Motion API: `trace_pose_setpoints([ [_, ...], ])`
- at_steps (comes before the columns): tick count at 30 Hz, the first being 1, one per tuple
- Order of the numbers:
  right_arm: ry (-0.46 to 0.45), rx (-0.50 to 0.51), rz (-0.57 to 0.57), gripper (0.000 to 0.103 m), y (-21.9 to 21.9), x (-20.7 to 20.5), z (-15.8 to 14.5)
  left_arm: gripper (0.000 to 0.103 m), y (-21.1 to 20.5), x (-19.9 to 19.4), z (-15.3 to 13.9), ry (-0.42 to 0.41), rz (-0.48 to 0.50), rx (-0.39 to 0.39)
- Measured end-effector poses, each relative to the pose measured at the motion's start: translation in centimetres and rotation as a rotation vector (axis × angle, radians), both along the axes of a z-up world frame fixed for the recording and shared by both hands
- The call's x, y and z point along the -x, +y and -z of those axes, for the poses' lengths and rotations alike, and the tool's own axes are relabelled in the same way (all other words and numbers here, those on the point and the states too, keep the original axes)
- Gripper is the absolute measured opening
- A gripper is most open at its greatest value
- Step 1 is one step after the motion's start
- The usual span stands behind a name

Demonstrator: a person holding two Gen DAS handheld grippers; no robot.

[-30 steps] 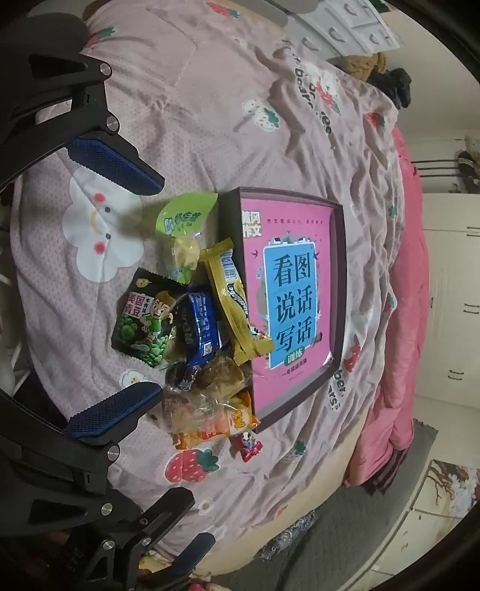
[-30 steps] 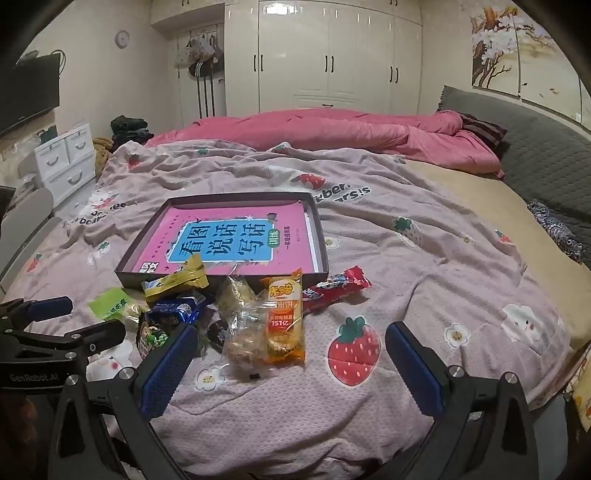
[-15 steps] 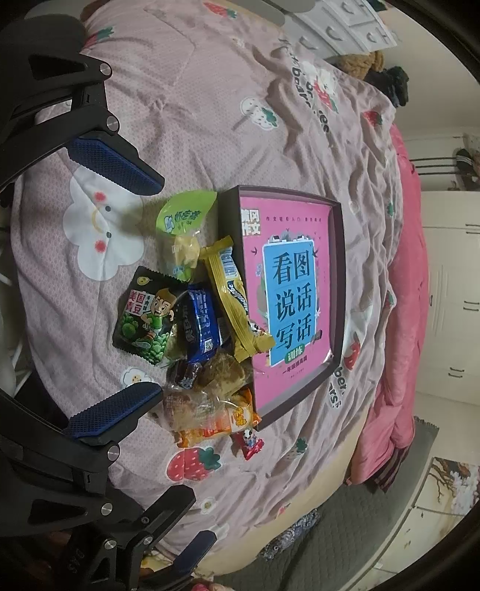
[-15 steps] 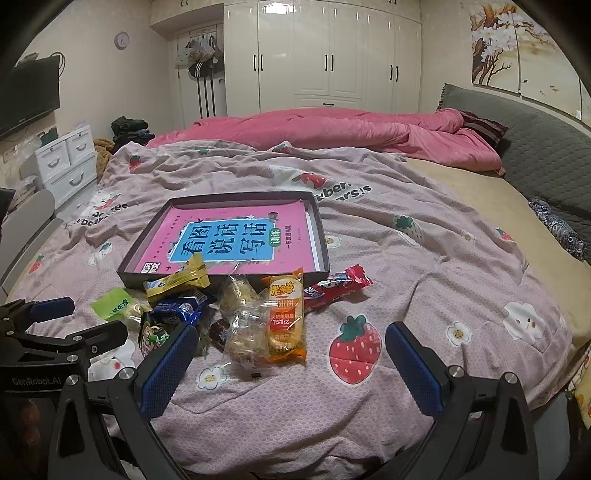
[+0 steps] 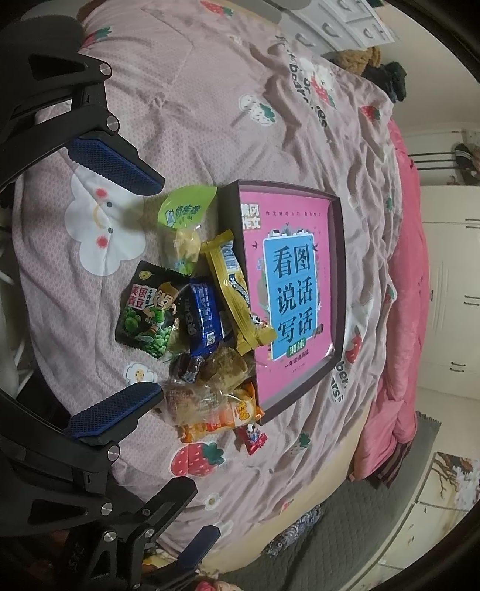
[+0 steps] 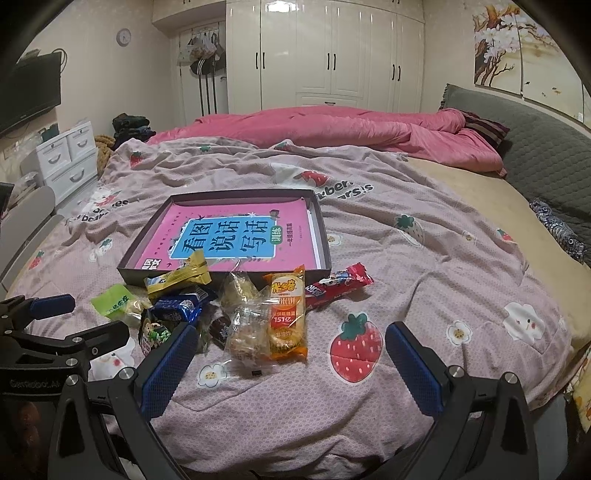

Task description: Organize snacks

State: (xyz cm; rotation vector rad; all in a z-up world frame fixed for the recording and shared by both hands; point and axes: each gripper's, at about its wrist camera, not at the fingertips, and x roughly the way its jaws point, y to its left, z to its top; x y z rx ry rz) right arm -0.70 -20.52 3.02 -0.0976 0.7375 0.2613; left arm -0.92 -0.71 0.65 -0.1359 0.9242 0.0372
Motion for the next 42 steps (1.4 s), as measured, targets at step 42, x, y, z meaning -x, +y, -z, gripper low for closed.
trace_pose_setpoints([
  [42,0.008,-0.013,-0.015,0.103,0.27,0.05,-0.1,0.101,-0.04,-0.21,0.64,0.045,0.016,0.02],
])
